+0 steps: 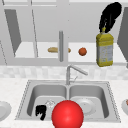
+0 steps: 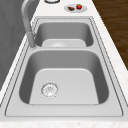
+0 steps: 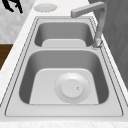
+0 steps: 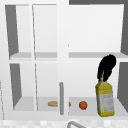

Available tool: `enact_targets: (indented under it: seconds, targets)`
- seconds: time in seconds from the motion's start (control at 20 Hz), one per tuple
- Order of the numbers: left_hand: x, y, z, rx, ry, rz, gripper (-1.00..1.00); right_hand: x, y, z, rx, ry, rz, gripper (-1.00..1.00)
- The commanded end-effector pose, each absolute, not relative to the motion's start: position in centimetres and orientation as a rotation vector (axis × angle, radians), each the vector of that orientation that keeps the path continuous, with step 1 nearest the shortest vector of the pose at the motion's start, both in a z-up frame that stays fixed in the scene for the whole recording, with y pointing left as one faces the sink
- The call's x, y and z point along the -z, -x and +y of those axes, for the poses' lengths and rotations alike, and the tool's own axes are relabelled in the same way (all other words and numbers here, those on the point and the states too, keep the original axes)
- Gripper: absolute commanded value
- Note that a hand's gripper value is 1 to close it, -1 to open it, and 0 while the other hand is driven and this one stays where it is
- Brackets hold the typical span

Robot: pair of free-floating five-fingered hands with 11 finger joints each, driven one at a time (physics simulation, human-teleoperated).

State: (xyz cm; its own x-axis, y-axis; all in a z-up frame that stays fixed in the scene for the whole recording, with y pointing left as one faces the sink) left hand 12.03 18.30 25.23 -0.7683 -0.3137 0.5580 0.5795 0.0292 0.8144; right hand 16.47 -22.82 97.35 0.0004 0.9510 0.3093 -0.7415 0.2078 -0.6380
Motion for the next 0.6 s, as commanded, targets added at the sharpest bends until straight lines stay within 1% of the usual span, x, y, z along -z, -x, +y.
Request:
enact_targets:
  seconds: [0.0, 0.25, 0.55]
  targets:
    - [-25.2, -12.0, 18.3, 1.807, 0.272, -1.679, 0.0, -98.8, -19.0, -21.8, -1.323, 0.372, -0.811, 1.0]
    - [-25.2, -12.0, 18.3, 1.807, 0.272, -1.679, 0.0, -98.4, -22.5, -20.9, -1.314, 0.372, -0.846, 1.0]
    - [-25.2, -12.0, 18.3, 1.807, 0.272, -1.679, 0.0, -95.1, -27.4, -20.7, -1.33, 0.39, -0.86, 1.0]
